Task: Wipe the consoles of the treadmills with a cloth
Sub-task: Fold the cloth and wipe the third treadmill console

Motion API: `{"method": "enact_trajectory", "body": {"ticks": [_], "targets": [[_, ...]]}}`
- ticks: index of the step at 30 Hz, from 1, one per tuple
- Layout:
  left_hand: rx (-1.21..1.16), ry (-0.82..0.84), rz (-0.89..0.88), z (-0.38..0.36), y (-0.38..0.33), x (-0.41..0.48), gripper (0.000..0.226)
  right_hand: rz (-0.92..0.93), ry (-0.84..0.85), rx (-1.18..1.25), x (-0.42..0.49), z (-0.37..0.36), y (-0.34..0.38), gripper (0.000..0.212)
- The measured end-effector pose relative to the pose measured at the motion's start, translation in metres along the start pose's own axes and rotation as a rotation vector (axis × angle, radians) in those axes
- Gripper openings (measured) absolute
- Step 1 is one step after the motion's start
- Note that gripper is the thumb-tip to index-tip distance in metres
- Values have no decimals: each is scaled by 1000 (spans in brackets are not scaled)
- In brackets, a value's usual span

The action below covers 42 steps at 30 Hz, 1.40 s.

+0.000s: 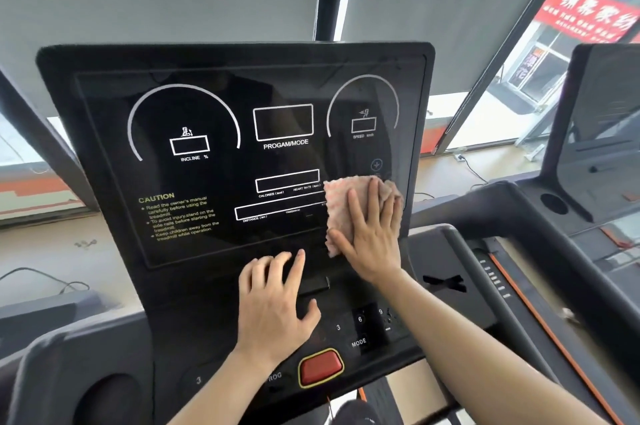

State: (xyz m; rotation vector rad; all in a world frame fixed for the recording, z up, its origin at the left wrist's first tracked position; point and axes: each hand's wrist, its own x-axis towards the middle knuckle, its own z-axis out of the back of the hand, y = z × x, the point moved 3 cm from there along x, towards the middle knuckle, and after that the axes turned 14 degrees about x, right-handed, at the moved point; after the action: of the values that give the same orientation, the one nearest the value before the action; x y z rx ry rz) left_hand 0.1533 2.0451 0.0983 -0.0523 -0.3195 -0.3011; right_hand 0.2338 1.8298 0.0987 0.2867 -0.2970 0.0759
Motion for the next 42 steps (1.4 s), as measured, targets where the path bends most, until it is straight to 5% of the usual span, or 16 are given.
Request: {"method": "enact_trajectory", "body": {"ticks": [16, 20, 30, 35, 38, 42], "targets": [[14, -130, 16, -11, -1, 6, 69, 157, -298, -27, 166, 161, -19, 72], [15, -134, 14, -14, 1, 4, 68, 112, -314, 110, 132, 131, -29, 68], [45, -111, -7, -14, 3, 4, 72, -78, 81, 154, -39, -5, -73, 78], [72, -69, -19, -13, 3, 3, 73, -126, 67, 319, -59, 6, -65, 95], [72, -65, -34, -8, -2, 6, 69, -106, -59, 500, -61, 26, -65, 83], [-26, -177, -290, 5, -34, 26, 55, -345, -137, 898, -60, 48, -65, 80]]}}
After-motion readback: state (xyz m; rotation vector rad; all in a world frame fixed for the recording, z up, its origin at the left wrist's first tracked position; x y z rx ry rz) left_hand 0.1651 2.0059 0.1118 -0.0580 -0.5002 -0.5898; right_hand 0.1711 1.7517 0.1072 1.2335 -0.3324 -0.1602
